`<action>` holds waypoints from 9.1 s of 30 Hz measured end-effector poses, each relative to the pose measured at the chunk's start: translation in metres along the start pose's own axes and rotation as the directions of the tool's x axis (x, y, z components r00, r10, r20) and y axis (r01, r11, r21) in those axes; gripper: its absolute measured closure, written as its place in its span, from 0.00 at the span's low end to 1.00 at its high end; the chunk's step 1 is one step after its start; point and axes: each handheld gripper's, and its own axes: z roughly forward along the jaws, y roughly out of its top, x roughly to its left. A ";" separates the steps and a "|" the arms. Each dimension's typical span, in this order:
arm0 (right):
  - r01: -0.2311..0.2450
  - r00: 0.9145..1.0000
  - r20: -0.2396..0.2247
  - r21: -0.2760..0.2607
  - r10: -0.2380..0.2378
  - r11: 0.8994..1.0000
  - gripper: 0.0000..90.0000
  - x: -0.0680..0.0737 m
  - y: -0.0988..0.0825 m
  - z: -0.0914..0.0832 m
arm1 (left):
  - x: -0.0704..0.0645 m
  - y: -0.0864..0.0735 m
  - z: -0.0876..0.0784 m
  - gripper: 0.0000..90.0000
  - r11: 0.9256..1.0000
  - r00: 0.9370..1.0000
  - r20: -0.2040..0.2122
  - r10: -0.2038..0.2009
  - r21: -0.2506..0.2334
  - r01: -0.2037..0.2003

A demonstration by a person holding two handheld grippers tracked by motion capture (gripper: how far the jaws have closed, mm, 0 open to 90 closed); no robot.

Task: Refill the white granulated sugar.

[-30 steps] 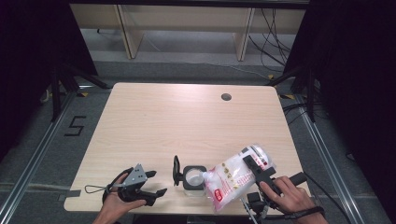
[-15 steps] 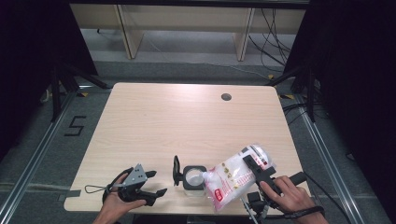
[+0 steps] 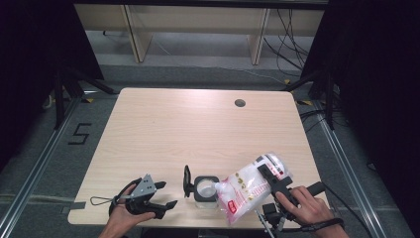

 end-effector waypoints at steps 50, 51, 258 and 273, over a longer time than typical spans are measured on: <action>-0.002 1.000 0.003 -0.005 0.002 1.000 0.49 -0.001 -0.001 0.003 | 0.002 0.000 -0.002 0.27 1.000 1.000 -0.014 0.008 0.029 -0.008; -0.003 1.000 0.003 -0.004 0.003 1.000 0.49 -0.001 0.000 0.003 | 0.002 0.000 -0.002 0.27 1.000 1.000 -0.016 0.002 0.029 -0.001; -0.039 0.998 -0.040 0.002 0.039 0.999 0.55 0.017 -0.005 0.022 | 0.001 0.001 -0.005 0.27 1.000 1.000 -0.017 -0.021 -0.001 0.021; 0.048 0.996 0.071 -0.006 -0.047 0.999 0.56 0.002 0.004 0.004 | 0.002 0.001 -0.006 0.27 1.000 1.000 -0.014 -0.015 -0.002 0.015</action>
